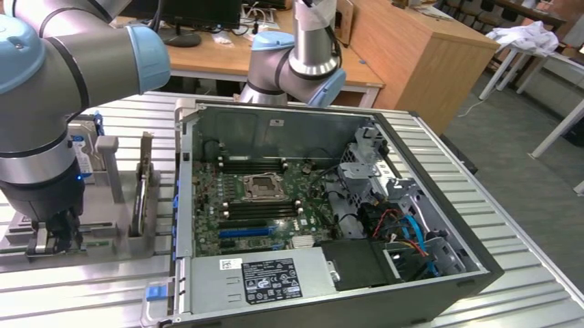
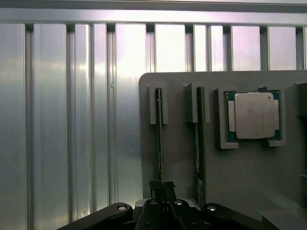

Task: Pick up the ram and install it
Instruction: 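Pick up the ram and move it above insertion slot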

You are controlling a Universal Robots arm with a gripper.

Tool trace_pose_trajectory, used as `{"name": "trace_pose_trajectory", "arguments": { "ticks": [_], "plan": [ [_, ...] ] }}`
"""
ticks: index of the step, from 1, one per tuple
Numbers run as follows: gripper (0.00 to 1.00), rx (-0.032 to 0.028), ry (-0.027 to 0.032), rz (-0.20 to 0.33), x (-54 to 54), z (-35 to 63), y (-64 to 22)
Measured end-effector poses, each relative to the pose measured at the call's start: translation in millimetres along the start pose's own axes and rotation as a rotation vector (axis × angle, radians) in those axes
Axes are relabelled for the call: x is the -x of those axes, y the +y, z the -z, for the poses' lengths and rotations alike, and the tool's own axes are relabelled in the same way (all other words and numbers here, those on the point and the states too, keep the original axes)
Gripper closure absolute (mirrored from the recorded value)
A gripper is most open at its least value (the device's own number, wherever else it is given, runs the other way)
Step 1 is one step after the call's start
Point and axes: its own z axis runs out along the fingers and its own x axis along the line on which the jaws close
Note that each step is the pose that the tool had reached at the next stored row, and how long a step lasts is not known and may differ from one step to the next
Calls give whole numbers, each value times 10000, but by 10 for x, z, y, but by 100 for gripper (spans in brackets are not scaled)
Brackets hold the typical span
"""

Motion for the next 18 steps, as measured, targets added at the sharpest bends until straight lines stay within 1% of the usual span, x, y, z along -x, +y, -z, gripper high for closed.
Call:
{"name": "trace_pose_trajectory", "arguments": {
  "ticks": [10, 18],
  "plan": [
    [88, 7, 3, 131, 0, 0, 0],
    [88, 7, 4, 136, 0, 0, 0]
  ]
}}
